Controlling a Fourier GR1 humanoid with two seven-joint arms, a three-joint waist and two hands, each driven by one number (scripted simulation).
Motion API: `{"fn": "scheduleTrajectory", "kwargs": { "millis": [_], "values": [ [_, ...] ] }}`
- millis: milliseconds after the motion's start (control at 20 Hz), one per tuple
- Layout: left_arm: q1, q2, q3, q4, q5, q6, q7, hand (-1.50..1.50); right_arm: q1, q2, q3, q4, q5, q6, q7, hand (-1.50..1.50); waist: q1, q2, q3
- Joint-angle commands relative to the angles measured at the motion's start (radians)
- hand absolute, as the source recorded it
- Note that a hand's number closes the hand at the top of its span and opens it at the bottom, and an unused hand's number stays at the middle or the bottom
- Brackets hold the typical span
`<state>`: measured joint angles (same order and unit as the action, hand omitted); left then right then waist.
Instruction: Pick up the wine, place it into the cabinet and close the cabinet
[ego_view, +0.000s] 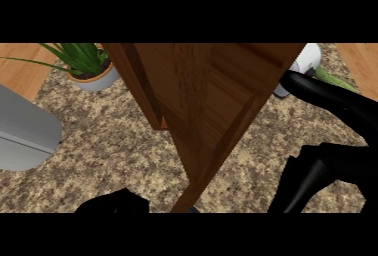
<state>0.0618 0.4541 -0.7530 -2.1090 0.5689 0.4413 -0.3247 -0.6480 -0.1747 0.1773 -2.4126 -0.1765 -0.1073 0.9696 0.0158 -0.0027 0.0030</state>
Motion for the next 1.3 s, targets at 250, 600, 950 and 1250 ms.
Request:
{"fn": "scheduleTrajectory", "kwargs": {
  "millis": [250,600,950,1250],
  "values": [
    [0.222,0.218,0.26,-0.071,0.204,-0.282,-0.135,1.5,-0.024,0.13,0.182,0.001,-0.073,-0.025,0.067,1.5,0.011,-0.001,-0.006],
    [0.339,0.325,0.525,-0.006,0.364,-0.481,-0.195,1.5,-0.231,0.174,0.401,0.162,0.062,-0.147,0.065,1.5,0.012,-0.006,-0.007],
    [0.361,0.39,0.649,0.029,0.477,-0.631,-0.149,1.5,-0.432,0.174,0.446,0.543,0.106,-0.287,-0.151,1.5,0.024,0.002,-0.006],
    [0.39,0.449,0.767,0.077,0.569,-0.775,-0.132,1.5,-0.567,0.175,0.404,0.841,0.053,-0.361,-0.305,1.5,0.04,0.008,-0.006]
  ]
}}
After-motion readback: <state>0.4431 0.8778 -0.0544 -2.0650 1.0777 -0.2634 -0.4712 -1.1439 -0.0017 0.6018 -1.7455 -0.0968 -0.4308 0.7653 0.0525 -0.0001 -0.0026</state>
